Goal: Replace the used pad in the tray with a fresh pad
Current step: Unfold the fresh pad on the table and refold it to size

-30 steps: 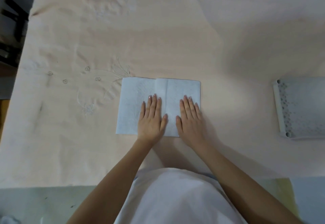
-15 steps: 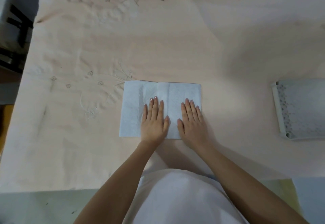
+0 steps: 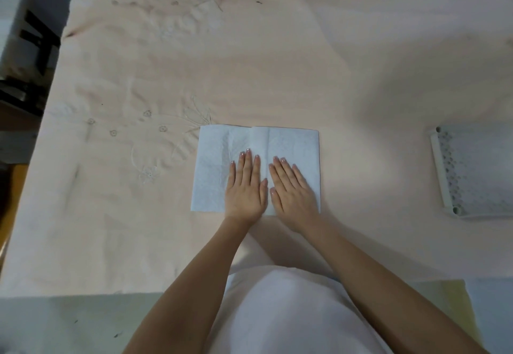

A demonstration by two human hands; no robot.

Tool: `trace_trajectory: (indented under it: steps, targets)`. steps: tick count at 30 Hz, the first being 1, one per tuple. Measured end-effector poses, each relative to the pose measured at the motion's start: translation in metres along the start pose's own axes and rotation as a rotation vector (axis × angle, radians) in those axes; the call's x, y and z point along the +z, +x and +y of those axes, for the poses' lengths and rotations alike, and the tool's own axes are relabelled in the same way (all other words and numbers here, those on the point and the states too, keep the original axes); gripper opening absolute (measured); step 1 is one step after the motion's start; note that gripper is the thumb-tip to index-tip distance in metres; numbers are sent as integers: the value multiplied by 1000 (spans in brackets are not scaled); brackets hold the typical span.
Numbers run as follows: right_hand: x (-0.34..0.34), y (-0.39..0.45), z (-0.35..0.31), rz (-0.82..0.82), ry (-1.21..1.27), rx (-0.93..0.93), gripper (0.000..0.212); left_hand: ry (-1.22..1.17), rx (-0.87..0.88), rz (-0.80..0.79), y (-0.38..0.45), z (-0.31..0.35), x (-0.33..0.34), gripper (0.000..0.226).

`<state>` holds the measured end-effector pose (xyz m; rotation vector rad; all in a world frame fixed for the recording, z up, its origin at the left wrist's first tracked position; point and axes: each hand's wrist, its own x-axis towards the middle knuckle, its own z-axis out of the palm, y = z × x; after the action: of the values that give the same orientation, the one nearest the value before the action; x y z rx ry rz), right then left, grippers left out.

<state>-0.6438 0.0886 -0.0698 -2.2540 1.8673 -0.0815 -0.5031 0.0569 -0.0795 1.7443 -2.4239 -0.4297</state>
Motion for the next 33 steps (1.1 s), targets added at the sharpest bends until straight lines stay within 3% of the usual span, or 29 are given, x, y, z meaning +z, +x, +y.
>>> trace_trajectory:
  steps: [6, 8, 11, 13, 15, 18, 21, 25, 28, 33]
  targets:
    - [-6, -20, 28, -2, 20, 57, 57, -61, -5, -58, -1, 2, -3, 60]
    - [-11, -19, 27, 59, 142, 69, 58, -201, -20, -67, 0, 3, -13, 61]
    - [-30, -11, 31, 347, 385, 246, 48, -731, -229, -23, 2, -12, -50, 47]
    - [-46, -2, 41, 422, 432, 432, 38, -767, -419, 122, 4, -35, -77, 37]
    - [-54, 13, 56, 218, 503, 666, 36, -533, -552, 172, 10, -65, -93, 35]
    - [-65, 36, 71, -110, 755, 878, 28, -351, -709, -74, 24, -96, -100, 42]
    - [-80, 47, 74, -194, 930, 886, 8, -480, -753, -220, 35, -102, -102, 38]
    - [-92, 47, 75, -369, 1029, 895, 8, -712, -736, -308, 43, -96, -114, 24]
    - [-95, 40, 73, -438, 1029, 882, 8, -724, -680, -500, 37, -97, -122, 22]
    - [-110, 26, 70, -300, 1383, 742, 22, -863, -645, -429, 23, -90, -145, 15]
